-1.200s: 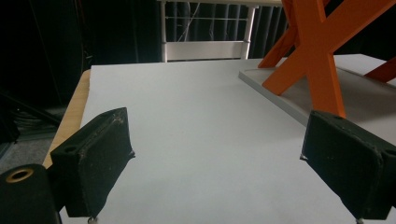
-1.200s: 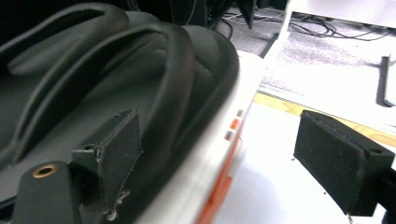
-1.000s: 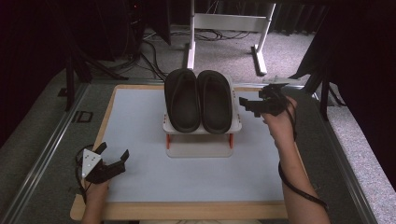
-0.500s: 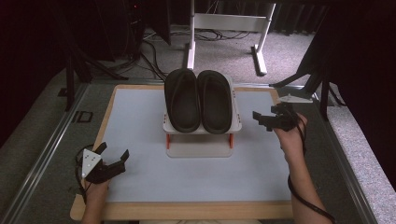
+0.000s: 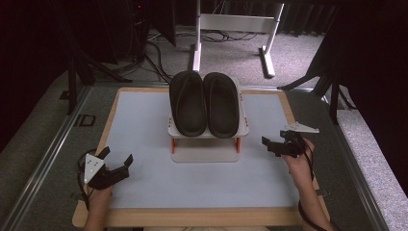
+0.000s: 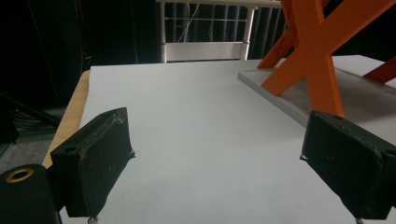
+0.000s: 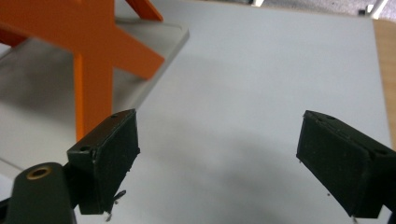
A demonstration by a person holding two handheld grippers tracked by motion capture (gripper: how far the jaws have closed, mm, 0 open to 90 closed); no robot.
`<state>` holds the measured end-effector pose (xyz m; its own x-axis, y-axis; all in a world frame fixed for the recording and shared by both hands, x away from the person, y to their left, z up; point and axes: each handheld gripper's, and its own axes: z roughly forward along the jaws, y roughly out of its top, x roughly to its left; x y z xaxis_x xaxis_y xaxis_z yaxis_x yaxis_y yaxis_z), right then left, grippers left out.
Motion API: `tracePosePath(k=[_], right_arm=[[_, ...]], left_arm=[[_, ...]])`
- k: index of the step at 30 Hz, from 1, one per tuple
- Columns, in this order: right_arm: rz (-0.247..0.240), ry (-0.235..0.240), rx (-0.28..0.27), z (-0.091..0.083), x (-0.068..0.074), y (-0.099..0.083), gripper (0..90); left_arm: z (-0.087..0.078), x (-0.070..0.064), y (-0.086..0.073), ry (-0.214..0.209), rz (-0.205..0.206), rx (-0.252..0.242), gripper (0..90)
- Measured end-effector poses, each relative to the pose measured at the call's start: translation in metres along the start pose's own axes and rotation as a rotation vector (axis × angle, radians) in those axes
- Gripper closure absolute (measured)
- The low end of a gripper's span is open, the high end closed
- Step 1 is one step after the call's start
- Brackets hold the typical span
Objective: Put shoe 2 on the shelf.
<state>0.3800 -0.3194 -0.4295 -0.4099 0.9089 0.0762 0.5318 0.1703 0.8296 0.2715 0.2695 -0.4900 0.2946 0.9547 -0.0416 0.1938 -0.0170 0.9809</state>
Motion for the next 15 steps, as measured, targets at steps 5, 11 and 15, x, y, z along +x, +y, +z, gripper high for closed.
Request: tracePosePath(k=[5, 11, 15], right_arm=[[0.019, -0.009, 0.024, 0.002, -0.005, -0.023, 12.1], [0.017, -0.017, 0.048, -0.002, -0.010, -0.037, 12.1], [0.015, -0.025, 0.036, -0.003, -0.012, -0.043, 12.1]], left_arm=[[0.000, 0.000, 0.000, 0.000, 0.000, 0.000, 8.0], [0.000, 0.000, 0.000, -0.001, 0.002, 0.000, 8.0], [0.000, -0.001, 0.000, -0.001, 0.002, -0.002, 8.0]])
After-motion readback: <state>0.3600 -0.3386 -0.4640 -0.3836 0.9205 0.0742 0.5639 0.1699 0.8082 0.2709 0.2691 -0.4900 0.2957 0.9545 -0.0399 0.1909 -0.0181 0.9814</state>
